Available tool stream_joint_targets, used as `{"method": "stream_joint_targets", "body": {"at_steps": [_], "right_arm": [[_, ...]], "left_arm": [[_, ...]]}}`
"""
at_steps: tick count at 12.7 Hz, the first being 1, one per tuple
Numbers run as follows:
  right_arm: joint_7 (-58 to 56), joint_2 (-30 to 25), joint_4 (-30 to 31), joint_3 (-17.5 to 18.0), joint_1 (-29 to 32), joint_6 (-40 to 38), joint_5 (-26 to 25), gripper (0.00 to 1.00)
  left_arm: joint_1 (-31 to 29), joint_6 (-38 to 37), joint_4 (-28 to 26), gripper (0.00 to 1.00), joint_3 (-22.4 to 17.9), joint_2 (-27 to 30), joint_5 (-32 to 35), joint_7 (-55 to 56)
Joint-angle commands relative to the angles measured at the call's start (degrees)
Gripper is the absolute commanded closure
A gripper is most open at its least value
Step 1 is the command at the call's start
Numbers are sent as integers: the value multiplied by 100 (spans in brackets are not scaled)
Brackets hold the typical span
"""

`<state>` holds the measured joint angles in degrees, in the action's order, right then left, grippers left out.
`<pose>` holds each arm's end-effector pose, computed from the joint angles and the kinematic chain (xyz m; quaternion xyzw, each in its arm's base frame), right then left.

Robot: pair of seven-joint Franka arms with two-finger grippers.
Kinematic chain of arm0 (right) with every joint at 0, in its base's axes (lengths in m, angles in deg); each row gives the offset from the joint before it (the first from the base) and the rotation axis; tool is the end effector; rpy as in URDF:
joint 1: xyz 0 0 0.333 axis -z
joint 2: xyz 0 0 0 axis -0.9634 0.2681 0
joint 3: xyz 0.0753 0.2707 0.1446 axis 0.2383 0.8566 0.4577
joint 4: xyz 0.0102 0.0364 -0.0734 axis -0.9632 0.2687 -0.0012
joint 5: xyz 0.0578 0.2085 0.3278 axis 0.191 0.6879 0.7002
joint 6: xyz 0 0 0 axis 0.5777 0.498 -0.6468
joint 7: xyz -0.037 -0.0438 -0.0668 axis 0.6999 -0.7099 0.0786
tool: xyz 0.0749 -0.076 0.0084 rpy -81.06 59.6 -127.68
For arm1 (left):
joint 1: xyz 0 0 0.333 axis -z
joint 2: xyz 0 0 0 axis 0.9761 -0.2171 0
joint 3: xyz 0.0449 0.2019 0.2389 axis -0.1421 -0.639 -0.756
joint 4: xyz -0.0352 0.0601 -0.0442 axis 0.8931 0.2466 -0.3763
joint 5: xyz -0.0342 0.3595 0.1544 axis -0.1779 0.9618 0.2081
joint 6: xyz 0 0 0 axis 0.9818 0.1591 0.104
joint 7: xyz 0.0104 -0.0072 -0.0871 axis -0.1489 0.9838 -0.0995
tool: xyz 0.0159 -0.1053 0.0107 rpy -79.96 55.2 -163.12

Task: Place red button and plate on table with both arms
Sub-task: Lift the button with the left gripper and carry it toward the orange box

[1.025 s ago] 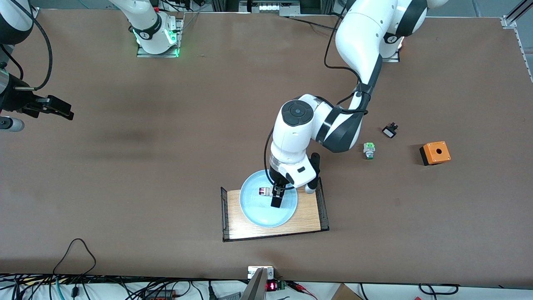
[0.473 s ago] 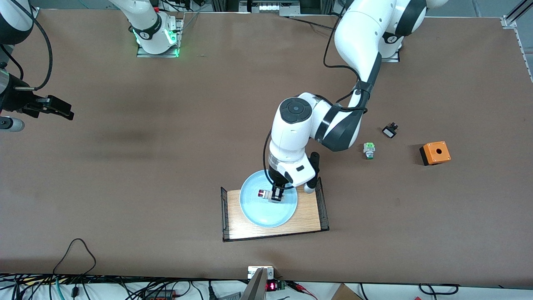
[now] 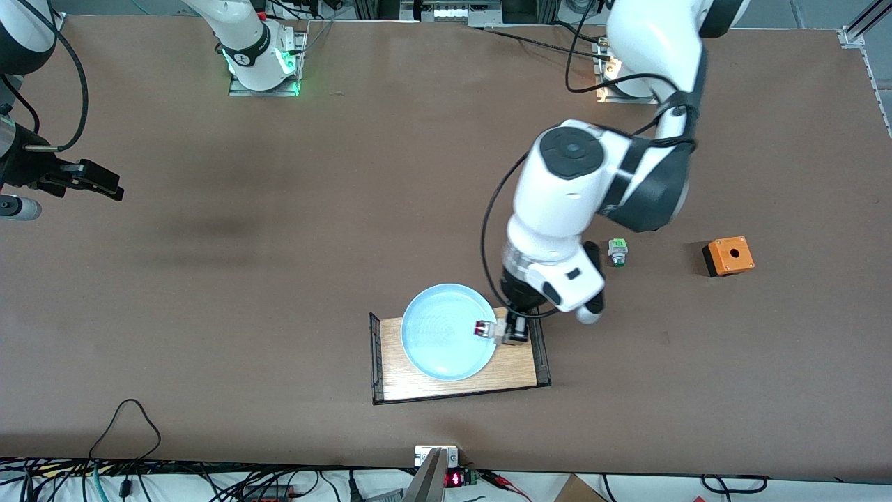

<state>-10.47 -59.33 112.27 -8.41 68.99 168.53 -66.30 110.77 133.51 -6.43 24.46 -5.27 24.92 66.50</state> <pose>0.5756 -0.0304 0.5580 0.9994 -0.0240 -0.0222 0.0146 0.7035 -0.3685 0.4835 0.7489 0.6340 0.1066 0.1607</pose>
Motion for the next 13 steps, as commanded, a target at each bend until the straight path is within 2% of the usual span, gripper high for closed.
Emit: {"method": "stream_joint_targets", "body": {"at_steps": [1,6,9,11,13], "right_arm": [[-77,9,-76,-12,-7,-87,-7,0],[-41,18,-76,-12,1,-87,2,0],[64,27,-76,-12,-25,-87,10,0],[64,53,-67,-12,-8,-87,11,0],[73,53,-67,-12,-51,-96,11,0]], "left_arm": [[-342,-326,-90,99,18,177,-409,-834],[-1177,-661,-283,99,18,256,-874,-2590],[-1502,-662,-792,99,18,256,-911,-3908],[-1775,-635,-1170,99,18,239,-1252,-5049],[-2064,-627,-1513,99,18,239,-1289,-6157]]}}
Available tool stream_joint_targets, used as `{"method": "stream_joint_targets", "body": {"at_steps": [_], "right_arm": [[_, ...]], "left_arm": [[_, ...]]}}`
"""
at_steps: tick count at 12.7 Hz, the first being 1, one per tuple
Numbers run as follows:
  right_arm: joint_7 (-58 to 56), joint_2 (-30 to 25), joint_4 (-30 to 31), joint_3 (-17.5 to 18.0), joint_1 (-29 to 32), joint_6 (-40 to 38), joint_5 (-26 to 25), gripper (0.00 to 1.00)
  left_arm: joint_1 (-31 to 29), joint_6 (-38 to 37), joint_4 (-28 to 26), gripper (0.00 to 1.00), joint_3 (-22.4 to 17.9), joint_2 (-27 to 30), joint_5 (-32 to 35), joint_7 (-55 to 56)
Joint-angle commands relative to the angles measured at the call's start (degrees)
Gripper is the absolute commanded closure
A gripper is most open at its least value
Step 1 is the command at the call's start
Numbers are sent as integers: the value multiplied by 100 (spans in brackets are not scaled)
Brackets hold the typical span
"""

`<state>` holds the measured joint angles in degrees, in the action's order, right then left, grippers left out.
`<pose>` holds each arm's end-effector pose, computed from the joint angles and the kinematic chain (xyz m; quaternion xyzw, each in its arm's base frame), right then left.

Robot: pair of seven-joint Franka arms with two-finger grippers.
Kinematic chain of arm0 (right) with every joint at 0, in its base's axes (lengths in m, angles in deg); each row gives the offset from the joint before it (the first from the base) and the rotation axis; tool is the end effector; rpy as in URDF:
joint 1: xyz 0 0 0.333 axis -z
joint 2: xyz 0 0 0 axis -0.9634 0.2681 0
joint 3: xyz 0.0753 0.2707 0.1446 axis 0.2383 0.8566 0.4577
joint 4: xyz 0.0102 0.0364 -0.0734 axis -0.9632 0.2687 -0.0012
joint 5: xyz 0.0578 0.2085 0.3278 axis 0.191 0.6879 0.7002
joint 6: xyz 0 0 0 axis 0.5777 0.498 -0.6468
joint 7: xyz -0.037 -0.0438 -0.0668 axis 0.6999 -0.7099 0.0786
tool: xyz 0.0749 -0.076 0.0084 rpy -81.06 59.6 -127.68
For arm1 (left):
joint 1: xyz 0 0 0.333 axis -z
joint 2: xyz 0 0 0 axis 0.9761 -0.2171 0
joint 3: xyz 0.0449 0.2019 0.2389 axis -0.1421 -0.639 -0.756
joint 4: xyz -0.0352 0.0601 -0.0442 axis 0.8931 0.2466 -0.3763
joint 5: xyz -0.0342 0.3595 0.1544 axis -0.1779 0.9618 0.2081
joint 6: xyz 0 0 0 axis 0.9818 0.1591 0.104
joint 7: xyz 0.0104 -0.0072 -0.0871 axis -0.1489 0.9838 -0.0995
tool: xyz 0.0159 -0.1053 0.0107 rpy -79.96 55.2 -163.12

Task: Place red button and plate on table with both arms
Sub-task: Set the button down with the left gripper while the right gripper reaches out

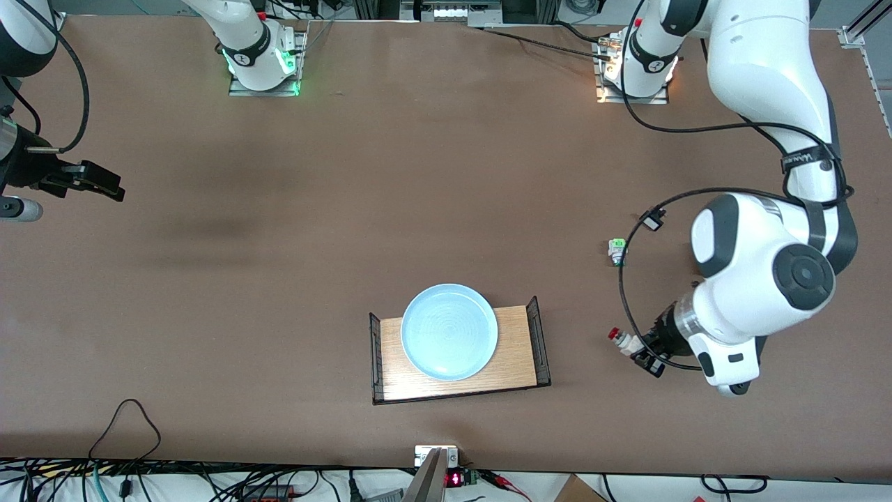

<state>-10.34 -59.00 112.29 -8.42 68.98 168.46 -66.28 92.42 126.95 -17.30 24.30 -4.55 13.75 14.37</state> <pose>0.5768 -0.0302 0.5545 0.9992 -0.0251 -0.0258 0.0148 0.7623 -0.1245 0.3869 0.8988 0.4318 0.0104 0.0745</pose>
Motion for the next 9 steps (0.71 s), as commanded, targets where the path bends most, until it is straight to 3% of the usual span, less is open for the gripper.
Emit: {"method": "stream_joint_targets", "body": {"at_steps": [1,6,9], "right_arm": [[51,11,-69,-3,-146,-98,9,0],[350,19,-69,-11,-182,-107,9,0],[332,11,-78,-3,-200,-115,9,0]], "left_arm": [[-352,30,-576,99,33,166,-172,-1541],[-739,38,-1340,99,16,166,-154,-3881],[-1125,83,-1491,99,24,96,-172,-5471]]}}
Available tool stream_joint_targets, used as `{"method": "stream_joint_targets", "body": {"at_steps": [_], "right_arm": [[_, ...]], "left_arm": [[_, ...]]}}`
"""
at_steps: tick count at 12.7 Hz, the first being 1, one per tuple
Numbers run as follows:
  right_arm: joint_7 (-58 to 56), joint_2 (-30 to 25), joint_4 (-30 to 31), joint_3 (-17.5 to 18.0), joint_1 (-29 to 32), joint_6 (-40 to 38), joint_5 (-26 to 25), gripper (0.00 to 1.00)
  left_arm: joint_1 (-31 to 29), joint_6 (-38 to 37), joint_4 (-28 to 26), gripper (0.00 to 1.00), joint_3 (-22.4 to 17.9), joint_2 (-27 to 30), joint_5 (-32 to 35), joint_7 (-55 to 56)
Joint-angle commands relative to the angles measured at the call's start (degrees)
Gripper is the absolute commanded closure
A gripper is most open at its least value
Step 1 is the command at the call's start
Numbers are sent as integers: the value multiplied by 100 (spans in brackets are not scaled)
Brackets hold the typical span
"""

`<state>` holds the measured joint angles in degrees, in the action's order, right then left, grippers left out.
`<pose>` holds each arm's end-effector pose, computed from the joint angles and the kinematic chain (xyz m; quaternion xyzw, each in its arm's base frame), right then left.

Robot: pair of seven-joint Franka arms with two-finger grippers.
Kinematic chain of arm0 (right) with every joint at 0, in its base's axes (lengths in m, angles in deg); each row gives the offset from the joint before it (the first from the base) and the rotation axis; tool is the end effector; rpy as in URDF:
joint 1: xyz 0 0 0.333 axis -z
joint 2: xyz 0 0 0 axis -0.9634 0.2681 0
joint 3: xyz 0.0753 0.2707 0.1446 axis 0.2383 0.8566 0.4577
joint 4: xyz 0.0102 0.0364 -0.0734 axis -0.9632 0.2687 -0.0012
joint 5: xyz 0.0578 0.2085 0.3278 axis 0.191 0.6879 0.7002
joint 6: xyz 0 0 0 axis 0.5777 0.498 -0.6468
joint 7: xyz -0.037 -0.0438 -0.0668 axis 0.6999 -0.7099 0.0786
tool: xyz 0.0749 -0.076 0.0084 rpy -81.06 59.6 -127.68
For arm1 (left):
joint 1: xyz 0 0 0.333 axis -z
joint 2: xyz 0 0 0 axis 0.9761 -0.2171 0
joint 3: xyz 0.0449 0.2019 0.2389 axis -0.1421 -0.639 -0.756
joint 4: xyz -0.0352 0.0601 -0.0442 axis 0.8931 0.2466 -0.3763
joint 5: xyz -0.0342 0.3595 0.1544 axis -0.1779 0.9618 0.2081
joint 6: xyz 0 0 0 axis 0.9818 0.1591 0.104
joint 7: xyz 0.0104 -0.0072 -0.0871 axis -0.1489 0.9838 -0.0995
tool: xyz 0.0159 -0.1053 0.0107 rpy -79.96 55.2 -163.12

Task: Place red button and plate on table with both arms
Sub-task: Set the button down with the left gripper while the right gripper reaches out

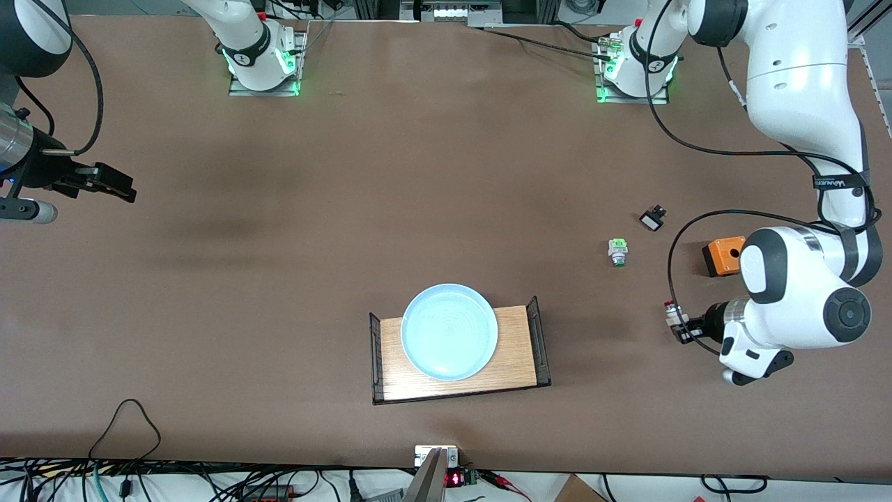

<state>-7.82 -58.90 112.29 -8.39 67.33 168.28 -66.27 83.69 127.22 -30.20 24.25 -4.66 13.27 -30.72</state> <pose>0.5774 -0.0133 0.5532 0.9990 -0.0325 -0.0277 0.0158 0.7360 0.0060 0.2802 0.9847 0.1529 -0.0653 0.0523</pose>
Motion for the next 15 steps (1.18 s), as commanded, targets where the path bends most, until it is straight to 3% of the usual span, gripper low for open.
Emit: {"method": "stream_joint_targets", "body": {"at_steps": [1,3,6,9,10,11,13,15], "right_arm": [[80,-16,-78,-6,-122,-106,8,0],[289,-34,-87,-6,-446,-97,25,0],[2113,45,-201,-6,-1184,-54,25,0],[3188,334,-438,-6,-1642,-10,409,0],[3548,465,-569,-6,-1748,25,603,0],[3874,641,-762,-6,-1888,104,692,0],[4489,1053,-1201,-6,-2204,192,719,0],[4833,1406,-1457,-6,-2512,524,728,0]], "left_arm": [[-315,82,-279,99,29,46,-132,-1280],[-315,519,-594,99,21,-15,-106,-1616],[-298,1258,-1079,99,21,-68,-97,-1933],[-254,1295,-1106,89,21,-156,-80,-1952],[-262,1295,-1106,79,21,-174,-62,-1969],[-263,1286,-1106,60,21,-174,-62,-2082],[-263,1277,-1089,2,21,-156,-71,-2189],[-219,1181,-1053,0,-14,71,-36,-2110]]}}
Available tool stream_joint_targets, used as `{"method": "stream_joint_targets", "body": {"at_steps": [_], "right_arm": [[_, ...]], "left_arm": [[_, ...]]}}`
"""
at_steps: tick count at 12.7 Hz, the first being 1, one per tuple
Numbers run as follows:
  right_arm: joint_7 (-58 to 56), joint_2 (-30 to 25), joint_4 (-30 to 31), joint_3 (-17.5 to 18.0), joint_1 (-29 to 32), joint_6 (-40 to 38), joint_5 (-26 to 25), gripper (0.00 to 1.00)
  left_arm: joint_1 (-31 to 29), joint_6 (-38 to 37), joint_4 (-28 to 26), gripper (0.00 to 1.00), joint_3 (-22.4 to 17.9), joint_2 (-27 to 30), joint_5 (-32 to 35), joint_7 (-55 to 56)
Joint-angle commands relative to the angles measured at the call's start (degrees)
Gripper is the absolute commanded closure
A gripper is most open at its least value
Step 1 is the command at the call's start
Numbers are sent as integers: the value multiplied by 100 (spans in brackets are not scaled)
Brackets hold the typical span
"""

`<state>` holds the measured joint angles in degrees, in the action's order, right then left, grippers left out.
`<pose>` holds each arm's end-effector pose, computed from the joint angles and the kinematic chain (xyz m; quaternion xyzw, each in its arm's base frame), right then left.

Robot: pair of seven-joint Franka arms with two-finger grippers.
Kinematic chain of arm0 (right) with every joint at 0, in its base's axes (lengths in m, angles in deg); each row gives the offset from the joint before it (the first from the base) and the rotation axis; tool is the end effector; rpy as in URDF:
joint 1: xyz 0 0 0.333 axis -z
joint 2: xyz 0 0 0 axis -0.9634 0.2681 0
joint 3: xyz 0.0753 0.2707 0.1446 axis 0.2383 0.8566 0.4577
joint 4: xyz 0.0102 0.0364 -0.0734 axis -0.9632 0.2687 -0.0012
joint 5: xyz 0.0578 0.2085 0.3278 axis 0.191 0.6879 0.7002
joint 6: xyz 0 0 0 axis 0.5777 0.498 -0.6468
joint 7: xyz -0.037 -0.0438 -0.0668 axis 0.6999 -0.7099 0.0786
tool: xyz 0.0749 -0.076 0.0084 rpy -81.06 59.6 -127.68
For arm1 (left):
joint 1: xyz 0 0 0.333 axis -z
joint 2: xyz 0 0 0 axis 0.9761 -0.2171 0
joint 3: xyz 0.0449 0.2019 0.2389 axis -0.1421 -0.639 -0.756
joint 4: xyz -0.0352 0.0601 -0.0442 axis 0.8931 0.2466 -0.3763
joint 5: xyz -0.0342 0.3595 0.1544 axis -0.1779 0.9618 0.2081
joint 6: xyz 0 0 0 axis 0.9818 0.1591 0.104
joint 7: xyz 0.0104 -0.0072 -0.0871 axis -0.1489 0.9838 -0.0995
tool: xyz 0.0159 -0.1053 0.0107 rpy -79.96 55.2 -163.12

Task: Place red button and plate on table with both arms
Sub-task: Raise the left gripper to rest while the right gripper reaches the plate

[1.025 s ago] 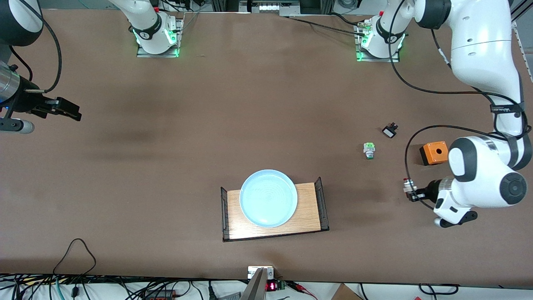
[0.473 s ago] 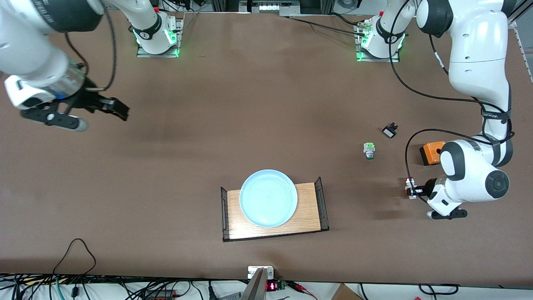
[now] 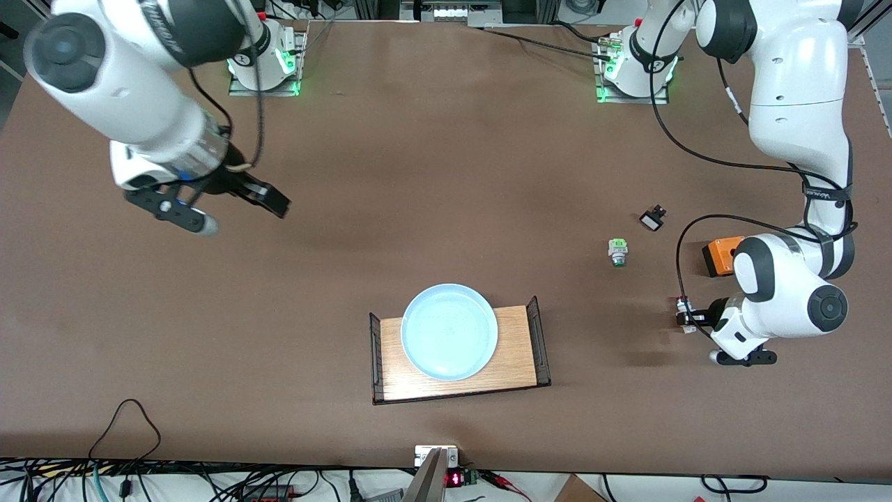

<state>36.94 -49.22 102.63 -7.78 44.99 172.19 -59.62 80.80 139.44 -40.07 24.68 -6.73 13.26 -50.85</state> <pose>0.5842 0.2502 0.5380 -0.9732 0.2277 0.0118 0.0293 0.7111 0.0529 0.1940 0.9971 0.0232 -0.0519 0.0503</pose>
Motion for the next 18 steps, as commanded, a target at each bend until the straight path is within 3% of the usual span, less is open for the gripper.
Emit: {"method": "stream_joint_targets", "body": {"at_steps": [1,3,5,9,14,18], "right_arm": [[516,535,-492,-67,-393,405,116,0],[998,711,-492,-76,-438,872,772,0],[1123,869,-492,-76,-438,1198,1109,0],[1562,1211,-492,-67,-569,1786,1136,0],[2222,1739,-501,-67,-965,2727,1136,0],[2222,2056,-501,-76,-965,2974,1145,0]], "left_arm": [[79,-294,-66,0,-57,514,-35,-44],[87,-595,-84,0,-127,963,-18,113],[105,-709,-119,0,-110,1429,271,675],[61,-1367,-110,0,-101,2360,439,782],[88,-2421,-101,0,-40,3310,1159,765],[44,-3240,-84,0,276,3820,1441,712]]}}
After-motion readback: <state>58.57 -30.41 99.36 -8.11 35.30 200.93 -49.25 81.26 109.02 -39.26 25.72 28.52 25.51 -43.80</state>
